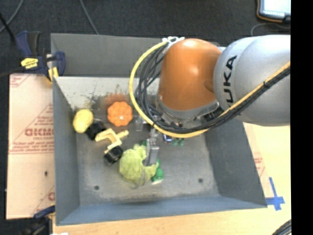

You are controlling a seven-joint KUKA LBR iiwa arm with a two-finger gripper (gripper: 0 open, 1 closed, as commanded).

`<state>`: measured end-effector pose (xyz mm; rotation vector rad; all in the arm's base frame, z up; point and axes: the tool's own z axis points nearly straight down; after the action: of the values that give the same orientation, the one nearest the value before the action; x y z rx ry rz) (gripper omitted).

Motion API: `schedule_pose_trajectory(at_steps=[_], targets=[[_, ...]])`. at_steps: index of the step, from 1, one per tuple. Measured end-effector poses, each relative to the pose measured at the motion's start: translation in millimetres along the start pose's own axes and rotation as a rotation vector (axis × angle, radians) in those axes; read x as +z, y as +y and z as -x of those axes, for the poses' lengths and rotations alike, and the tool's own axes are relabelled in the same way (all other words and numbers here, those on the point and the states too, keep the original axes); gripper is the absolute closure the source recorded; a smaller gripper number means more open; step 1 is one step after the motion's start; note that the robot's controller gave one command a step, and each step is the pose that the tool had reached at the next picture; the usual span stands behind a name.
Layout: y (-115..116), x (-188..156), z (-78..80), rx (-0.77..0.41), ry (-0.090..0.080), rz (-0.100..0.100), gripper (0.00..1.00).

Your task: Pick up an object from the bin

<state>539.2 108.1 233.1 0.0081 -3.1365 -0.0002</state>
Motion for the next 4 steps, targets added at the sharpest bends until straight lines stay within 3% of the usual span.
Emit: schedule_pose_trajectory(at_steps=[1,2,3,4], targets=[[-1,-4,0.6,0.003,-0.006,0.001,0.00],[-7,27,2.9,-0.019,-0.017,0.002,0.00],[-22,70,-11.3,0.023,-0.007,0.001,0.00],[-24,115,9.3,0.088,-0.019,0.004,0.00]])
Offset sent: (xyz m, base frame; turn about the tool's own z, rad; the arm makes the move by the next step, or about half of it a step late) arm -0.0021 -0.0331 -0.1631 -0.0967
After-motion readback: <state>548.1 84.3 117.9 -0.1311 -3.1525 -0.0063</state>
